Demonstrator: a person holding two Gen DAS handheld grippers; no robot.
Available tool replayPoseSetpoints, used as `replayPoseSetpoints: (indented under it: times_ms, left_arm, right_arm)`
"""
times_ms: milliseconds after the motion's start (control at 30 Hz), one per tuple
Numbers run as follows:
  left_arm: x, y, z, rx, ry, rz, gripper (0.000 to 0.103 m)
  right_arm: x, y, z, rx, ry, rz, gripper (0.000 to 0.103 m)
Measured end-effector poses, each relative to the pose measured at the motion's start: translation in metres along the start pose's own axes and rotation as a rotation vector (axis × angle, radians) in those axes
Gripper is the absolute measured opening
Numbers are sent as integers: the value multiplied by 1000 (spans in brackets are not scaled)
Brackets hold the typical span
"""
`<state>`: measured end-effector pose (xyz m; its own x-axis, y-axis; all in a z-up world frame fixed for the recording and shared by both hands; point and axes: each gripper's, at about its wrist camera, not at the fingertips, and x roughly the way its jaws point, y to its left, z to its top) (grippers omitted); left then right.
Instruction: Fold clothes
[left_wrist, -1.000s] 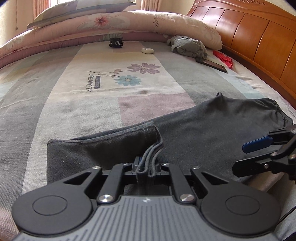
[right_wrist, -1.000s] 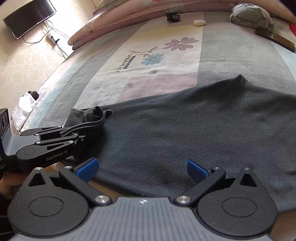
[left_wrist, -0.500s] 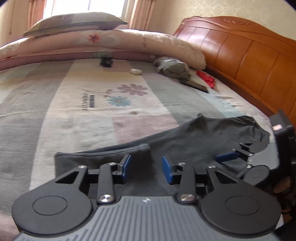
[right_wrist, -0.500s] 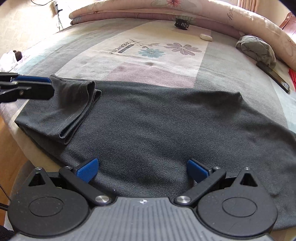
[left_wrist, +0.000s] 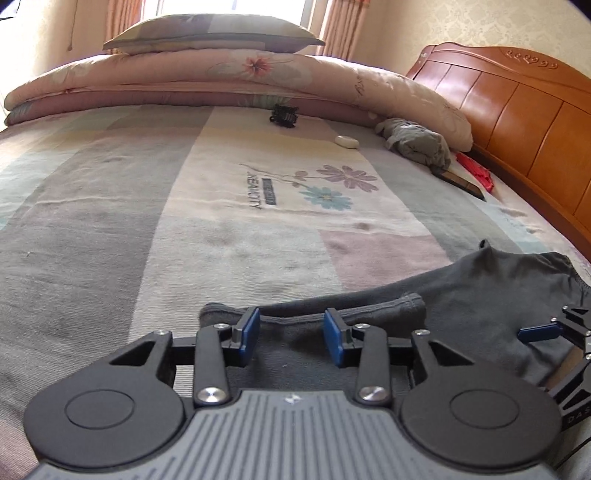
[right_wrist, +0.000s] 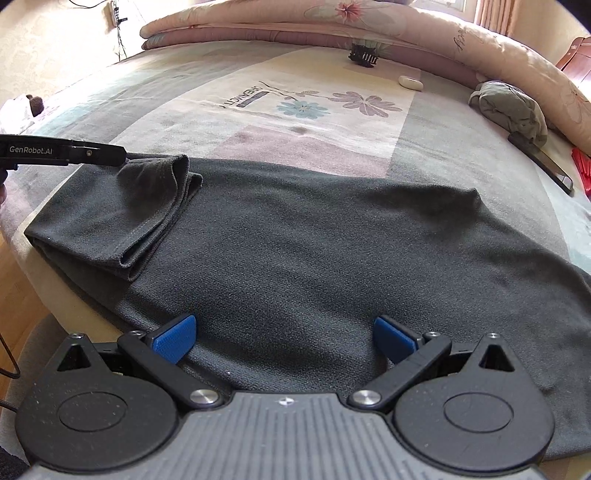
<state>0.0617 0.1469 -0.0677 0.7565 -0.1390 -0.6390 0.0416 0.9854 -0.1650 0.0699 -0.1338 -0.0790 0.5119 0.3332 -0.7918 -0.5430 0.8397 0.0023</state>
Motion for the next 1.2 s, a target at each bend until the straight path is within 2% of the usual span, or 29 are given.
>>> replayPoseSetpoints:
  times_ms: [100,200,267,333,500,600,700,800,967,1067,1200]
  left_arm:
    - [12,13,-5,-47,30,-8,37]
    - [3,4,-1,-24,35,14,37]
    - [-10,-6,-1,-5,23,-4,38]
    - [-22,-16,-5,3,35,-15,43]
    - [-30,-32,-32,-22,133,38,53]
    - [-32,-34,-41,-42,136,42,60]
    - [-40,-35,-36,-73,139,47,62]
    - [-42,-37,-36,-50,142,59,71]
    - [-42,-34,-42,-45,151,46,71]
    - [-43,-31,-43,-53,144,30,71]
    - [-43,-28,-44,-62,143,14,71]
  right_arm:
    - [0,1,0,-1,-2,-5,103]
    - [1,2,1,-2,2,-11,103]
    - [1,2,1,-2,1,-13,103]
    - [1,2,0,-2,-2,-13,103]
    - [1,2,-1,-2,-10,-15,103]
    - [1,2,-1,-2,-11,-17,103]
    - [0,2,5,1,17,-15,103]
    - [-6,2,20,34,15,-1,103]
    - [-11,20,66,-3,-68,21,103]
    - [3,41,94,-80,-101,18,103]
    - [35,60,114,-140,-83,18,103]
